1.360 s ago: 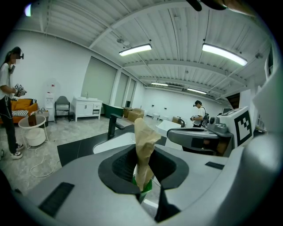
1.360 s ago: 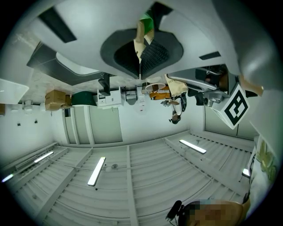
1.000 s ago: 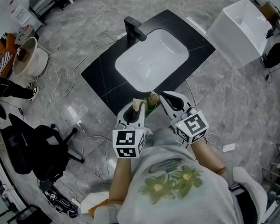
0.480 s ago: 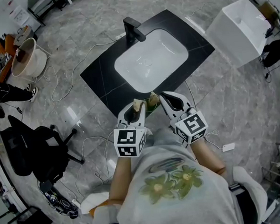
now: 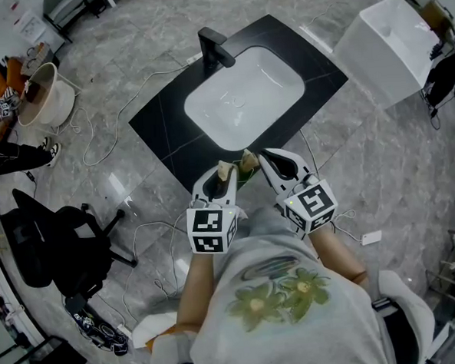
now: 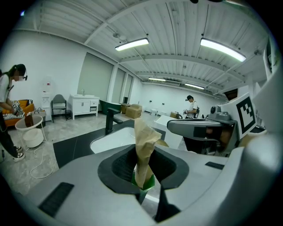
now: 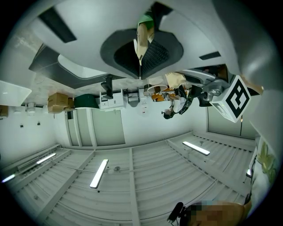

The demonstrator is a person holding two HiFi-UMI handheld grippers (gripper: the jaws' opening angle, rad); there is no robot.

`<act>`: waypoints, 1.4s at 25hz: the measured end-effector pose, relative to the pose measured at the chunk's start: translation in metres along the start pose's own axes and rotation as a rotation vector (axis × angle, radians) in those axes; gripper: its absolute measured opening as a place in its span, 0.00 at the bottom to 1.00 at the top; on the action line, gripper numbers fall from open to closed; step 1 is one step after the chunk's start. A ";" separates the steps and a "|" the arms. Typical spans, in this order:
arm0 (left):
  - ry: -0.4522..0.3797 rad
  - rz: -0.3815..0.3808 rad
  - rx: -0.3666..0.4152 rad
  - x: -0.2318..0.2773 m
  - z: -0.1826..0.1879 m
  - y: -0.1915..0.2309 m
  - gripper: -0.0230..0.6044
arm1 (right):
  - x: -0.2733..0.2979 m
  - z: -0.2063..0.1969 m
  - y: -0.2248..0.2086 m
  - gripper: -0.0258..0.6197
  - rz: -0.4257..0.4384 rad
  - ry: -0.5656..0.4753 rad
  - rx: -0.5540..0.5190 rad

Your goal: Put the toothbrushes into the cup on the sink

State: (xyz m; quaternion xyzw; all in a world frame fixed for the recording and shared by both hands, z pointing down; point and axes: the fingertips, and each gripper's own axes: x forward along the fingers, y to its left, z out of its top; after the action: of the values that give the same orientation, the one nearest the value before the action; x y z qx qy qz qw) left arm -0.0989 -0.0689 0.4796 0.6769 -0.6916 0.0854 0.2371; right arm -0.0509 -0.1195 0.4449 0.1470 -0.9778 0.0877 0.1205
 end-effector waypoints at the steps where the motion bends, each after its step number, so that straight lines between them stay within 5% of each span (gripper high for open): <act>1: 0.002 0.000 0.000 0.000 -0.001 0.000 0.18 | 0.000 0.000 0.000 0.11 0.000 0.001 0.000; 35: 0.086 0.019 0.027 0.028 -0.037 0.001 0.18 | -0.002 -0.008 -0.004 0.11 0.009 0.030 0.011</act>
State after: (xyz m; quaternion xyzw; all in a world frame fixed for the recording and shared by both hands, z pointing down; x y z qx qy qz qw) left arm -0.0915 -0.0779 0.5244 0.6690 -0.6860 0.1262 0.2567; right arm -0.0462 -0.1207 0.4526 0.1417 -0.9761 0.0956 0.1340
